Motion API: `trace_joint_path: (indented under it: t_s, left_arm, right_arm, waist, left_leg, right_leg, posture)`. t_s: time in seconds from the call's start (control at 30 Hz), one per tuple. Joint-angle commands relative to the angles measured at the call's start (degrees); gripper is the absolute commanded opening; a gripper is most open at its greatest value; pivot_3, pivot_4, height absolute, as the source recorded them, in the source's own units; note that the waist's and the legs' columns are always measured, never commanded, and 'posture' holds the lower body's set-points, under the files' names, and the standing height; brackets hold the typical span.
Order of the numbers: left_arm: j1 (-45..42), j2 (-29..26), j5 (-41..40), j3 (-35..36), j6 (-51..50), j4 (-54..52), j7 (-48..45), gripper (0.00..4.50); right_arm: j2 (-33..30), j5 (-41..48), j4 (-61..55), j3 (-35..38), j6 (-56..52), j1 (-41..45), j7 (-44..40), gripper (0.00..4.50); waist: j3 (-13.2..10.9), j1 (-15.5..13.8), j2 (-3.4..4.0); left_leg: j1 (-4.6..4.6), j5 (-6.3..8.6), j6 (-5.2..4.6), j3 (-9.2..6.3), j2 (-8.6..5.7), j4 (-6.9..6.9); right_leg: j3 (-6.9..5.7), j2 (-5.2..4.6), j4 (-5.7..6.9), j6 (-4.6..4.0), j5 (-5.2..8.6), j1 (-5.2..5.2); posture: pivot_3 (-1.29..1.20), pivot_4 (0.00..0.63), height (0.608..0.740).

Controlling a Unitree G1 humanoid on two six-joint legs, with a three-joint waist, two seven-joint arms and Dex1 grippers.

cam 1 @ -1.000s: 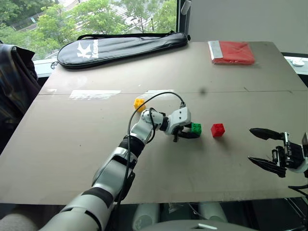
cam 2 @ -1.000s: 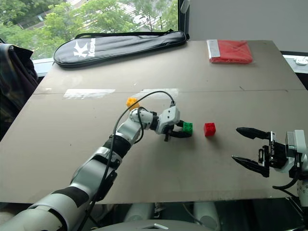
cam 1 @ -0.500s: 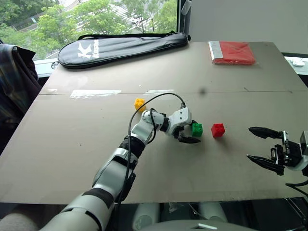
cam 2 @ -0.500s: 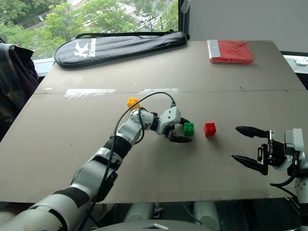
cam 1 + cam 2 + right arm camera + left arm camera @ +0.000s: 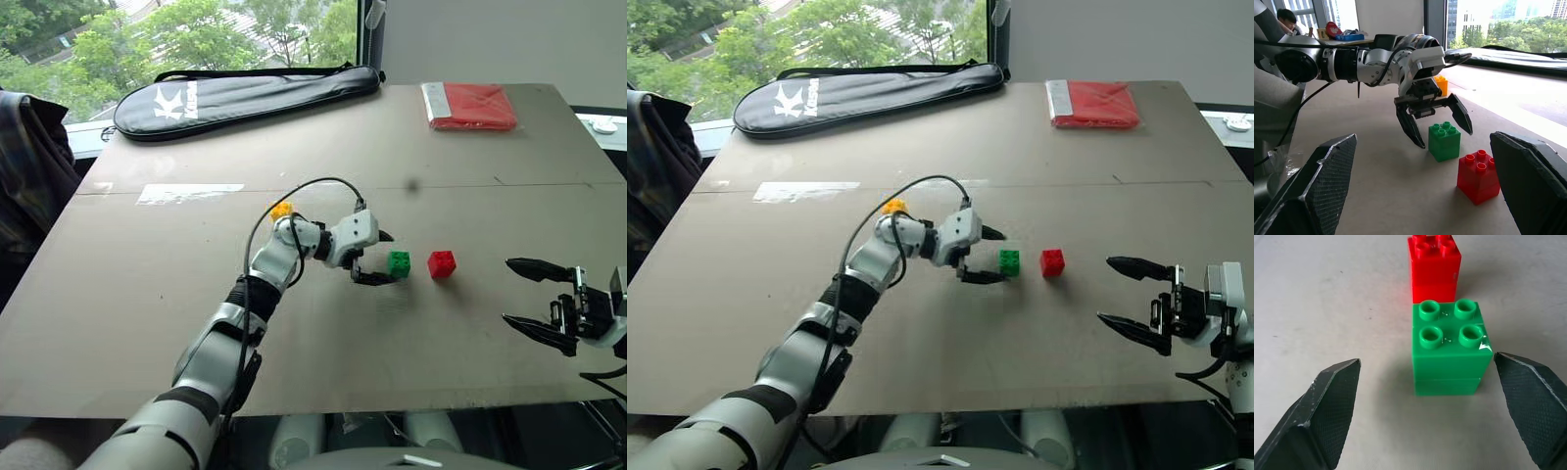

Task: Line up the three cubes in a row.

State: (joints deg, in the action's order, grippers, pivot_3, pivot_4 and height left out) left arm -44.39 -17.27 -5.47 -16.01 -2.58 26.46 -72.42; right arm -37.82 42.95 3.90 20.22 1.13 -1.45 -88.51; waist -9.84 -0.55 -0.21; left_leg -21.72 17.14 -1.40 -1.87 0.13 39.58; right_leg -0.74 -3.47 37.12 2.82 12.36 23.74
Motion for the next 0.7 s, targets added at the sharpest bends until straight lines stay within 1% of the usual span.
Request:
trace_joint_path:
  t_s: [0.03,0.23,0.3,0.37,0.43,0.5,0.6,0.7]
  left_arm:
    - [1.39,-6.46,-7.95,4.85,-9.88,-16.30,-3.39,4.48]
    - [0.95,-10.64,-12.97,16.83,-16.02,-23.82,8.00,4.48]
    - [2.59,-11.70,-12.98,19.33,-17.13,-25.69,11.82,4.48]
    - [5.98,-12.04,-12.19,22.08,-18.41,-28.09,17.55,4.48]
    - [9.99,-10.99,-12.82,24.70,-19.80,-31.37,22.81,4.48]
    - [15.75,-9.51,-11.82,25.61,-20.14,-35.54,27.92,4.48]
    - [22.51,-6.85,-8.34,25.05,-19.92,-39.09,36.12,4.48]
    - [25.99,-3.09,-4.13,23.55,-19.12,-38.54,44.50,4.48]
  right_arm:
    - [0.50,1.27,0.01,1.31,-0.08,1.87,0.21,4.50]
    - [1.77,2.65,2.36,2.21,-1.91,5.22,2.31,4.50]
    - [2.42,2.77,2.58,2.15,-2.33,6.22,3.13,4.50]
    - [3.03,2.46,2.95,1.86,-2.26,7.04,3.60,4.50]
    - [3.44,1.48,3.74,1.59,-1.41,7.45,3.80,4.50]
    - [3.66,0.49,4.56,1.48,-0.50,7.55,3.87,4.50]
    - [3.45,0.53,5.15,1.88,-0.48,7.52,3.11,4.50]
    - [3.16,0.15,6.16,1.96,0.02,7.85,2.57,4.50]
  waist:
    - [-0.05,0.32,0.00]
    - [-0.05,0.28,-0.01]
    - [-0.05,0.30,0.00]
    - [-0.04,0.32,0.01]
    - [-0.02,0.57,0.04]
    - [-0.08,0.27,-0.06]
    - [-0.05,0.08,-0.01]
    - [-0.06,-0.19,-0.03]
  left_leg:
    - [-0.04,0.00,0.00,0.00,0.02,0.00]
    - [0.04,-0.02,0.03,-0.02,0.08,0.02]
    - [0.03,-0.02,0.04,-0.02,0.07,0.04]
    - [0.04,-0.02,0.04,-0.02,0.07,0.04]
    - [0.07,-0.03,0.05,0.01,0.08,0.02]
    - [0.06,-0.03,0.06,0.02,0.12,0.02]
    - [0.03,-0.07,0.12,0.03,0.08,0.02]
    - [0.05,-0.06,0.11,0.04,0.07,0.02]
  right_leg:
    - [0.03,0.00,0.00,0.00,0.00,0.03]
    - [0.04,-0.02,0.08,0.00,0.00,0.01]
    - [0.04,-0.02,0.08,0.00,0.00,0.01]
    - [0.04,-0.03,0.09,0.00,0.00,0.00]
    - [0.09,-0.03,0.07,0.00,0.00,0.01]
    - [0.09,-0.06,0.11,0.00,0.00,0.02]
    - [0.10,-0.12,0.11,0.00,0.00,0.04]
    - [0.12,-0.14,0.07,0.01,-0.01,0.01]
  posture:
    - [0.00,0.150,0.707]
    - [0.00,0.150,0.707]
    - [0.00,0.150,0.707]
    - [0.00,0.150,0.707]
    - [0.00,0.150,0.707]
    - [0.00,0.150,0.707]
    - [0.00,0.150,0.707]
    - [0.00,0.150,0.707]
